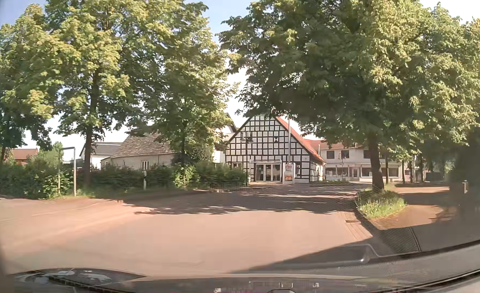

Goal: Follow the waypoints while adhering to traffic rules and regulations

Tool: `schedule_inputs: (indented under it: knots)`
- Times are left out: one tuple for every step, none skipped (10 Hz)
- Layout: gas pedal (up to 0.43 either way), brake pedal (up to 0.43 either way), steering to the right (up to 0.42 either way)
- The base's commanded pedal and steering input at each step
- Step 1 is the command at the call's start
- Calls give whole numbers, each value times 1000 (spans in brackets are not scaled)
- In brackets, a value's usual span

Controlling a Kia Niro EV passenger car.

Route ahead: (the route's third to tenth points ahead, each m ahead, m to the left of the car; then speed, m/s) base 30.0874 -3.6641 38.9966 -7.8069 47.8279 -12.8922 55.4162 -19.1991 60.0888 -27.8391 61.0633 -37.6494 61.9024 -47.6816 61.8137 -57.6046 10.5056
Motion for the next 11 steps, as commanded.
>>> schedule_inputs:
  knots:
    - [130,0,63]
    - [130,0,63]
    - [130,0,63]
    - [130,0,63]
    - [130,0,64]
    - [130,0,65]
    - [130,0,66]
    - [130,0,67]
    - [130,0,68]
    - [130,0,70]
    - [130,0,71]
